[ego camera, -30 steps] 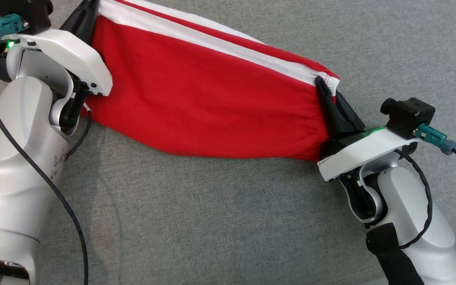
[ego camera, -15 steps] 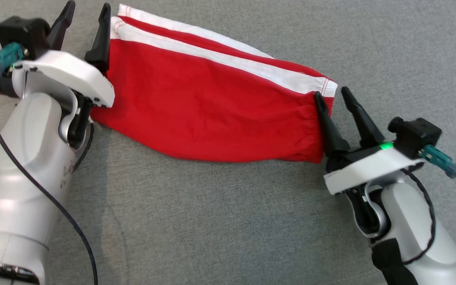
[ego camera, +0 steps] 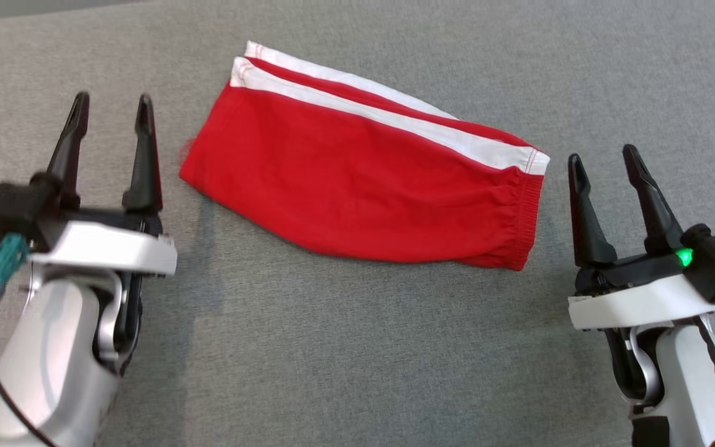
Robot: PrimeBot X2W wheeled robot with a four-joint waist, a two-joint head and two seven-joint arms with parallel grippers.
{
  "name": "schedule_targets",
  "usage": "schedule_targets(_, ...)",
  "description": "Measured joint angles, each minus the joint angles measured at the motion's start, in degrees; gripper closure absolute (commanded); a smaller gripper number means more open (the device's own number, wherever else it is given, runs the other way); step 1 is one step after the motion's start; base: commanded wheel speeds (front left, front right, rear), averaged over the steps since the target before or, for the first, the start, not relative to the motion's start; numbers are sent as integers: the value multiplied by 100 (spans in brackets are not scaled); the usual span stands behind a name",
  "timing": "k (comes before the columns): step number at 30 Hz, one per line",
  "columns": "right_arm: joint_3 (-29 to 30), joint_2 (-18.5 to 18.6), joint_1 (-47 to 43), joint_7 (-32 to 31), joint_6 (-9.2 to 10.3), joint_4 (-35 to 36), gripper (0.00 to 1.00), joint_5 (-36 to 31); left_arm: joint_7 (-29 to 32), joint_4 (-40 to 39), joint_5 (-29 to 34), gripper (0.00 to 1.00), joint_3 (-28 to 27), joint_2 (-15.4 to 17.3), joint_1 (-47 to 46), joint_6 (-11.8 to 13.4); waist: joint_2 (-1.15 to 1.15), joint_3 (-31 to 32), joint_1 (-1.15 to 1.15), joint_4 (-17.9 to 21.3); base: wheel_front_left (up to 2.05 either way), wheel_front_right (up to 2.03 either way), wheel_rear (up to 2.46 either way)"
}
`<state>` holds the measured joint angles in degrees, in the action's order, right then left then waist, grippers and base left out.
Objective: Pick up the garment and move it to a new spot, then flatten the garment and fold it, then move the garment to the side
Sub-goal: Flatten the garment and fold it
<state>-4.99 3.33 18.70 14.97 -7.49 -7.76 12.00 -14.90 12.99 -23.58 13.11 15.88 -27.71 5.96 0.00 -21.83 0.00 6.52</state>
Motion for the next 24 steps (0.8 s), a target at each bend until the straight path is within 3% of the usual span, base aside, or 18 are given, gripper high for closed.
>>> schedule_targets(11, 318, -41, -599, 1, 0, 138, 0, -280, 109, -1020, 163, 0, 9, 94, 1326, 356, 0, 441, 0, -169, 0, 0, 0)
schedule_targets(24, 367, -51, -729, -66, 0, 234, 0, -103, 286, -1169, 38, 0, 34, 132, 1496, 416, 0, 529, 0, -171, 0, 0, 0)
